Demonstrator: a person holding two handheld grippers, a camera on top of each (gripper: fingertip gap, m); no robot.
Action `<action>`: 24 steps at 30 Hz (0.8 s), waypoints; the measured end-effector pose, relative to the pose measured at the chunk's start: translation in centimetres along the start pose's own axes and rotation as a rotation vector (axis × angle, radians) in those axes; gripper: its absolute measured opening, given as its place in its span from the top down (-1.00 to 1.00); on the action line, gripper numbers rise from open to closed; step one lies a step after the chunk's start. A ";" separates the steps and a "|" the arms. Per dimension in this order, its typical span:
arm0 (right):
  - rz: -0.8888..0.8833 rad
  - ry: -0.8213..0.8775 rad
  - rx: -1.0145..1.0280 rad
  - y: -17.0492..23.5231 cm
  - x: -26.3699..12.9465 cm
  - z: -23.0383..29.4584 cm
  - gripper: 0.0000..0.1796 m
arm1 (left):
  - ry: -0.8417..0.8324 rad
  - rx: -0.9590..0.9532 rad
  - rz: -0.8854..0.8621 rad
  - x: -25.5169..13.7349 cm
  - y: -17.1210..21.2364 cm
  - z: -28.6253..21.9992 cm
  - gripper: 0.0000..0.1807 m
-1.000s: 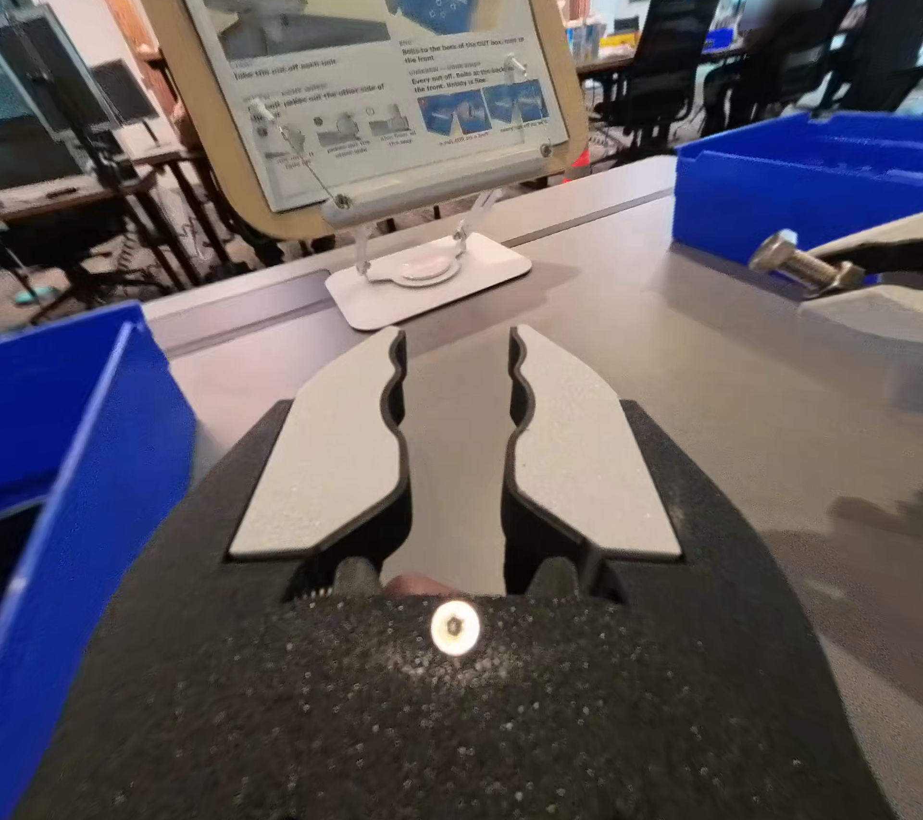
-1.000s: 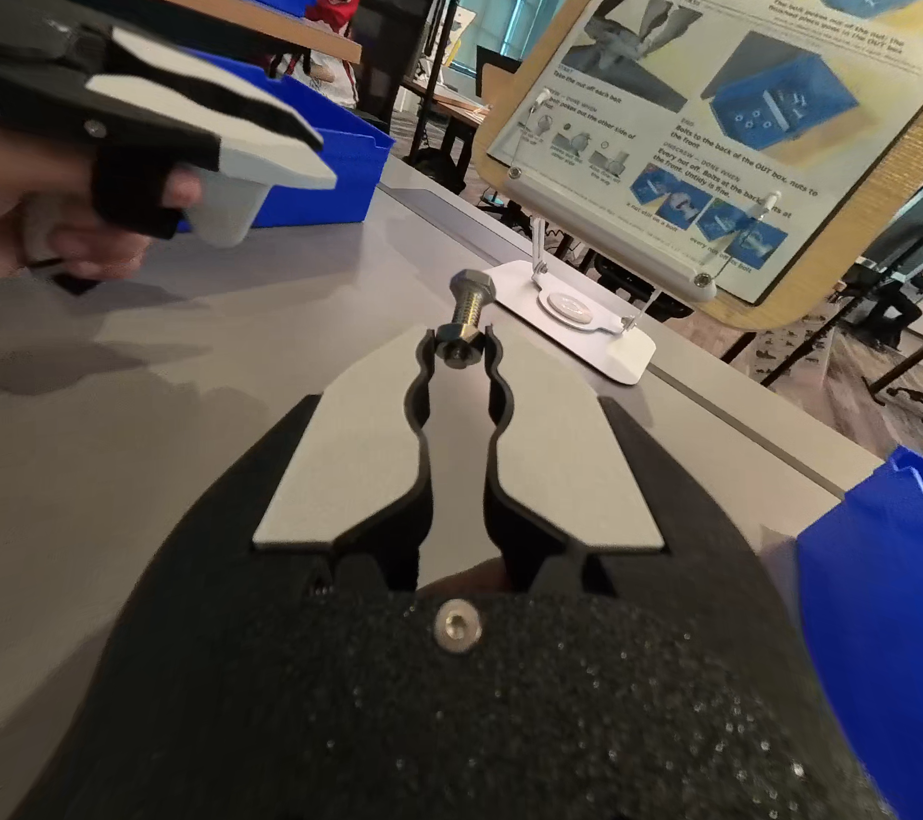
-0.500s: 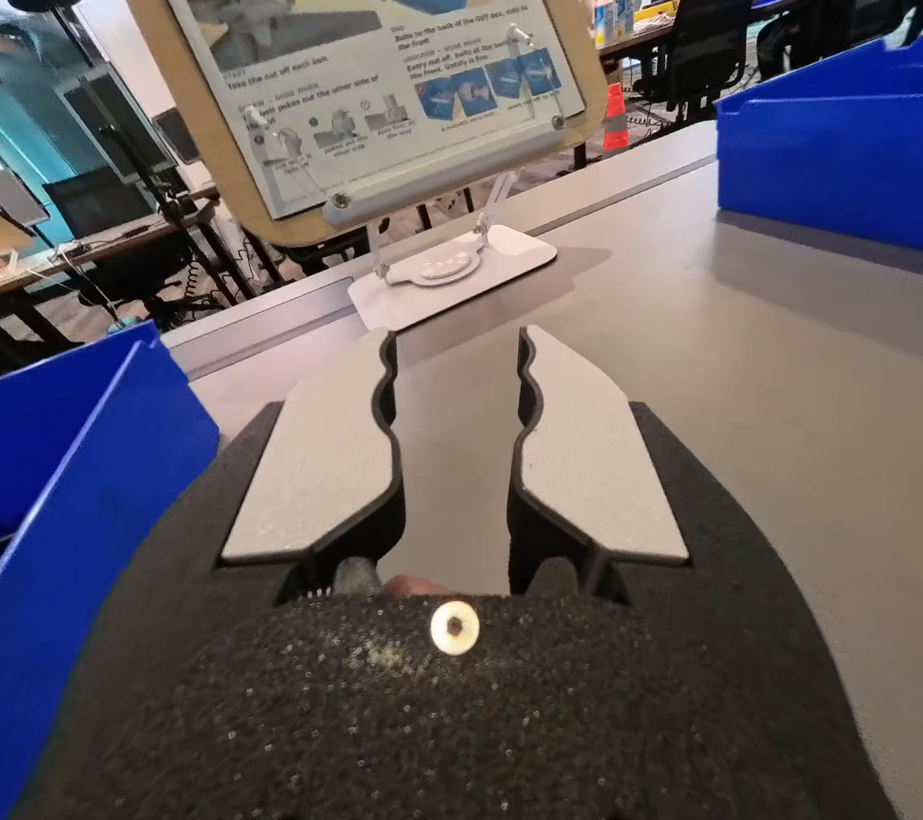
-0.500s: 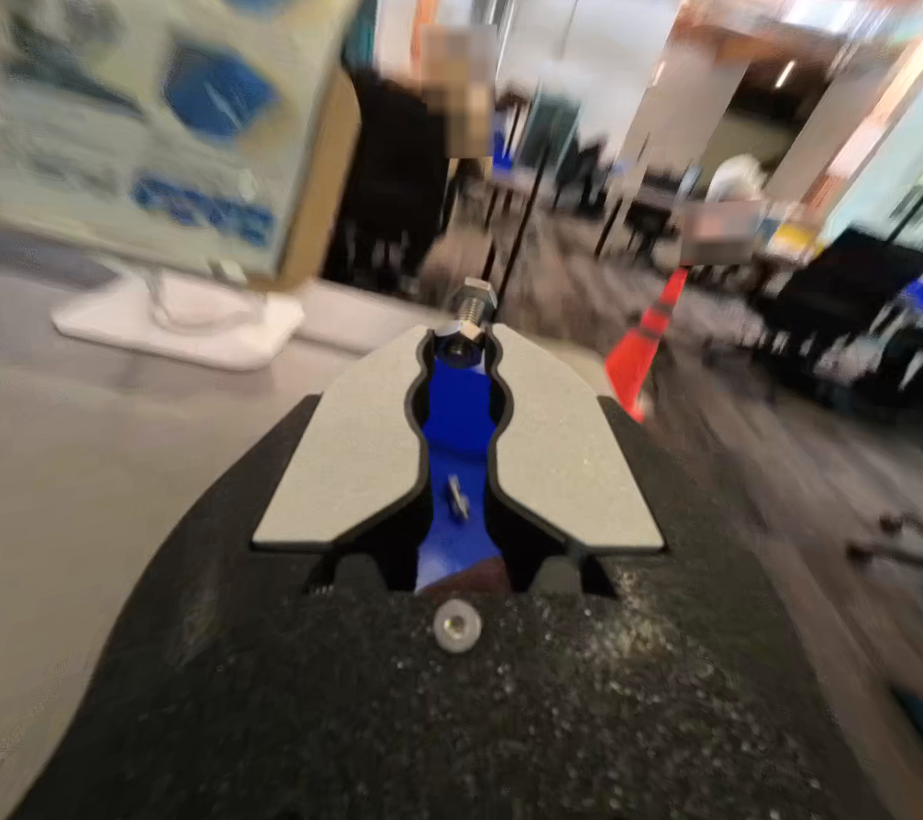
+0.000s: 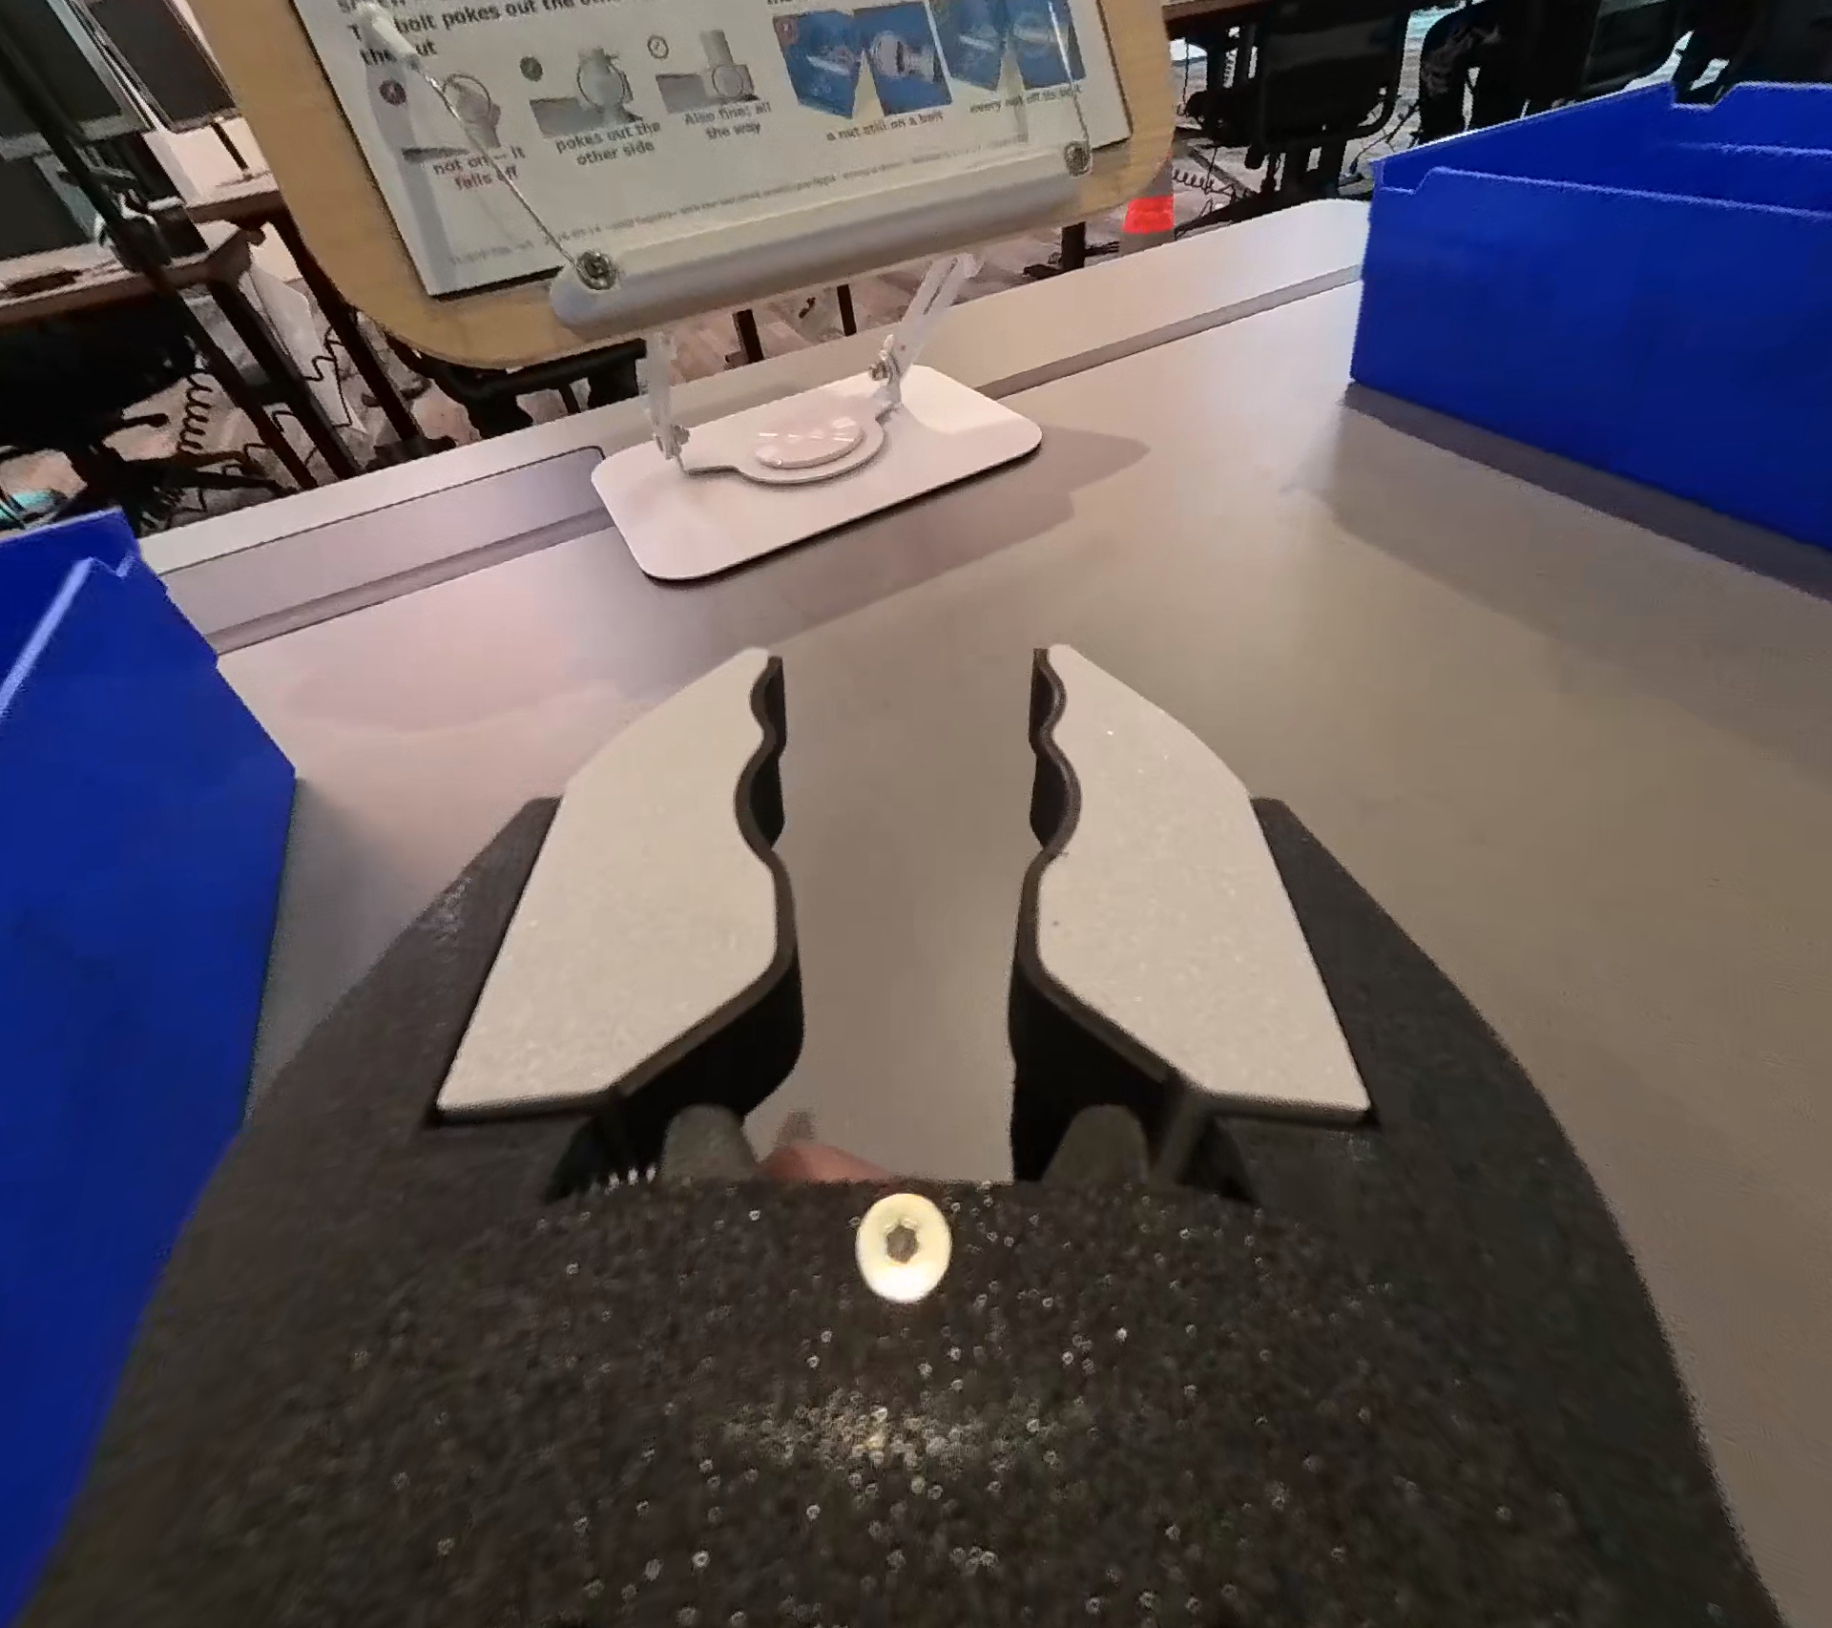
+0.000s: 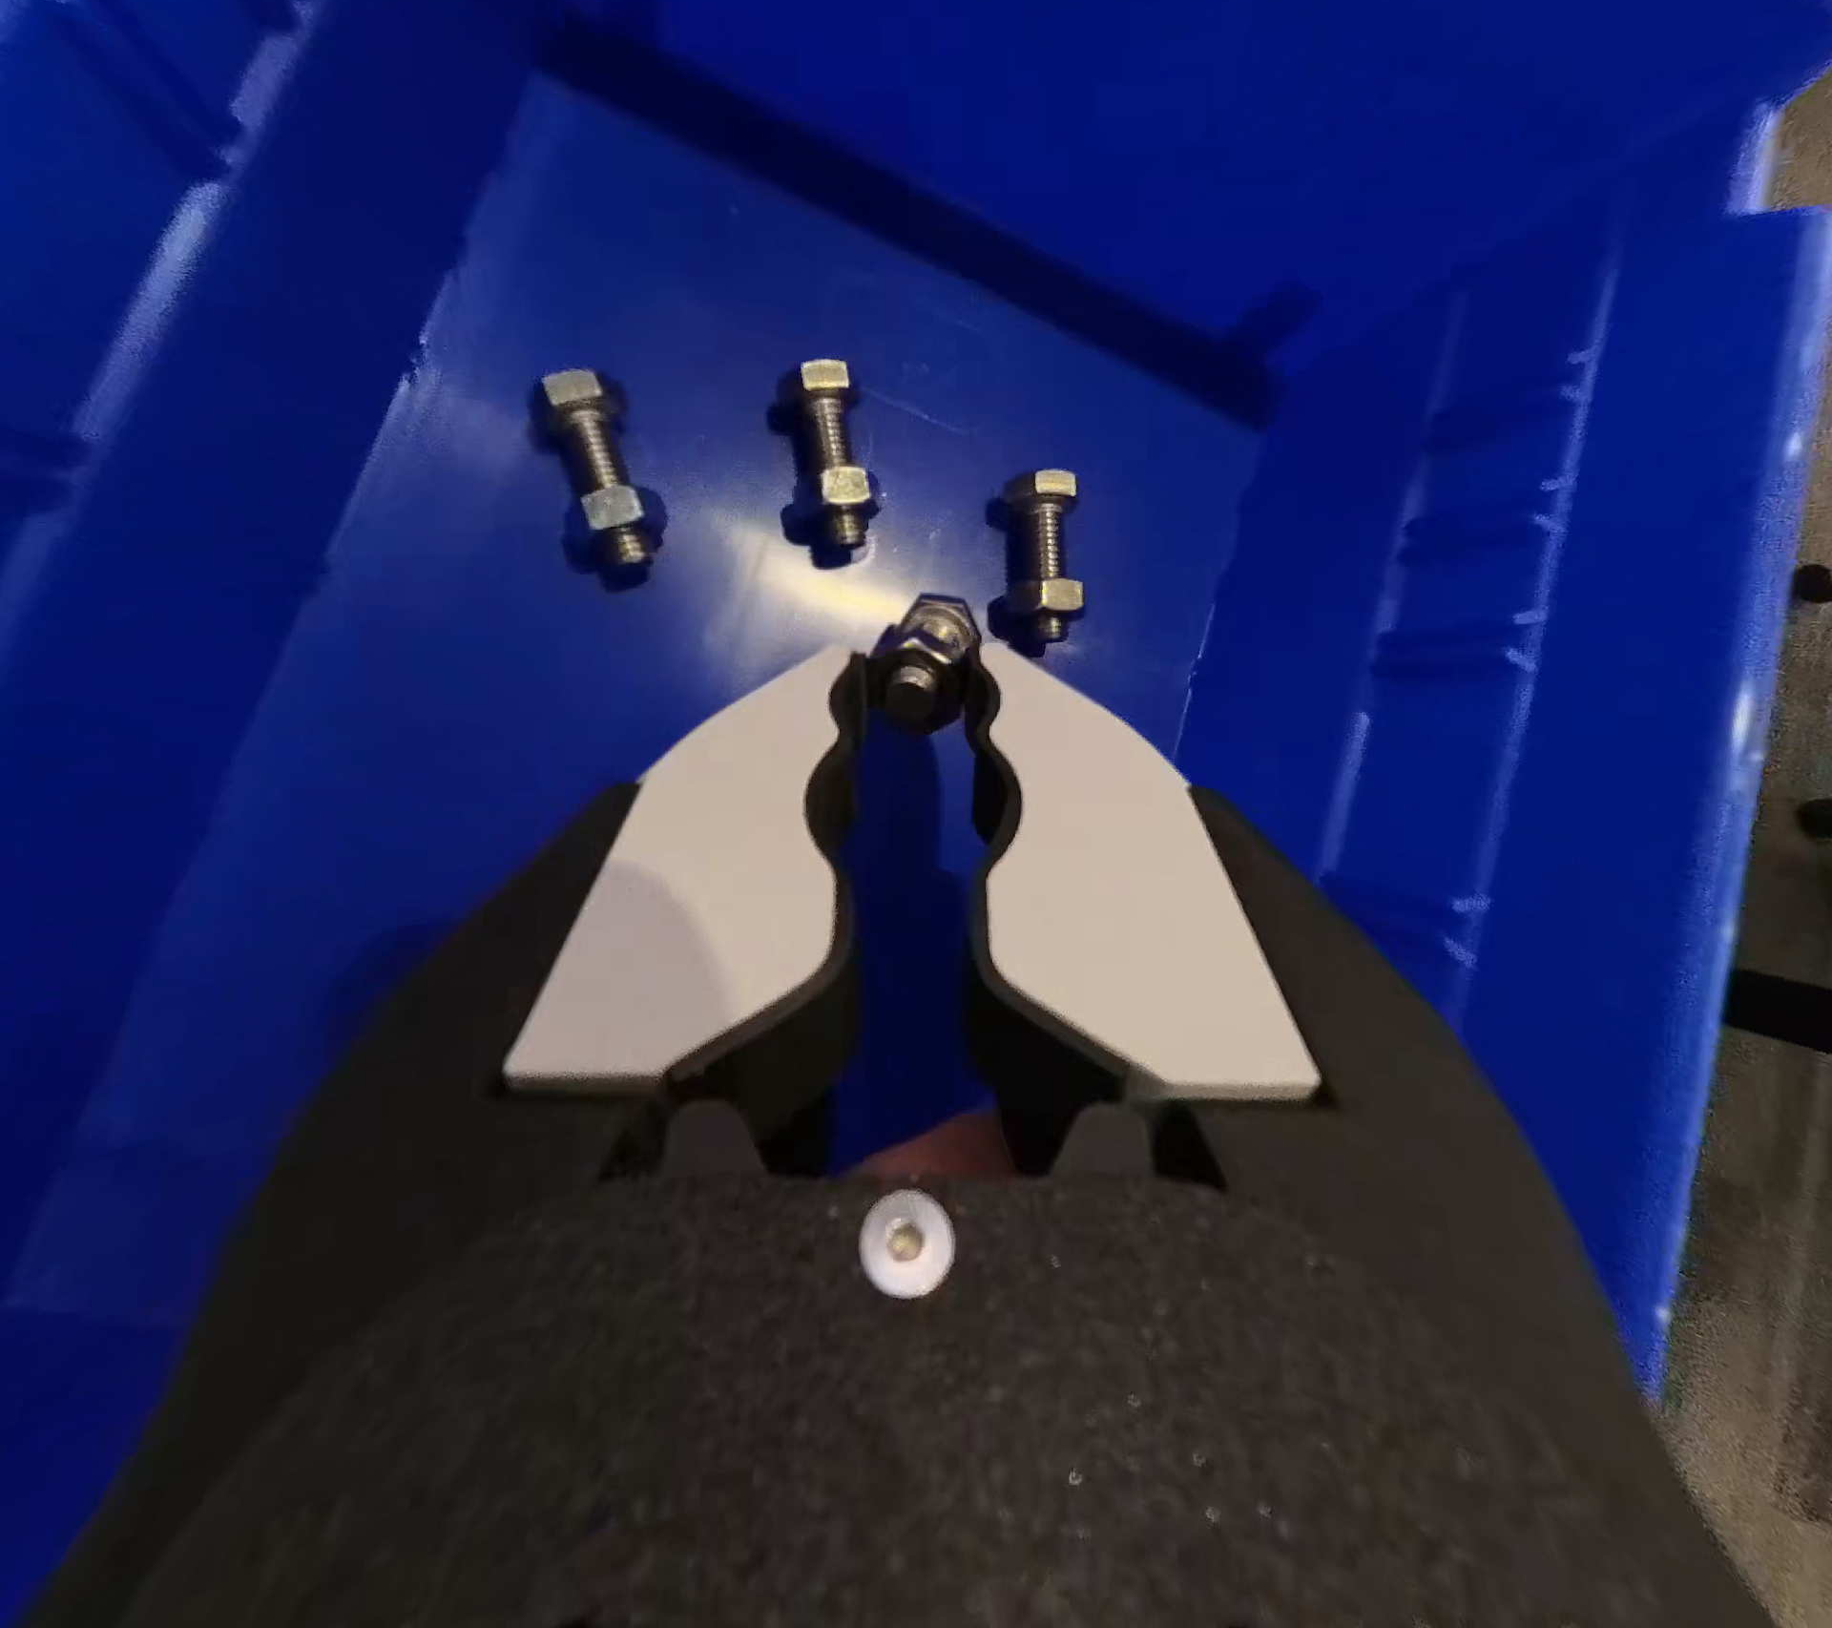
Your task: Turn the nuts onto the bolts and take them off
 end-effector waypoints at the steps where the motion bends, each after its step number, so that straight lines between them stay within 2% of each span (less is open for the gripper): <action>1: 0.010 -0.008 -0.002 0.1 0.3 0.0 0.79 | -0.001 0.000 0.006 0.1 0.0 0.1 0.48; 5: 0.051 -0.017 0.020 0.6 0.2 -0.1 0.79 | -0.015 -0.007 0.028 0.2 0.3 0.5 0.48; 11: 0.206 -0.058 0.048 1.8 -0.4 0.7 0.79 | 0.002 -0.062 0.059 0.5 0.8 0.6 0.47; 15: 0.167 -0.048 0.090 0.9 -1.7 -0.1 0.69 | -0.001 -0.054 0.059 0.5 0.7 0.6 0.46; 17: 0.000 0.013 0.066 -1.6 -4.5 0.1 0.68 | -0.009 -0.059 0.048 0.4 0.5 0.8 0.46; 21: -0.633 -0.033 0.076 -8.2 -12.8 6.2 0.61 | -0.028 -0.079 0.033 0.3 0.1 1.2 0.47; 24: -0.865 -0.121 0.125 -10.2 -15.7 12.5 0.58 | -0.058 -0.076 0.022 0.0 0.0 1.6 0.48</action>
Point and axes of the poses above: each gripper's, where its closed fingertips meet, x out along the fingers, y out of its underside, z = x × y across the jaws, the point moved 8 cm from there along -x, back along the fingers, and after that the axes turned 13 degrees about -z, right-handed, at the moved point
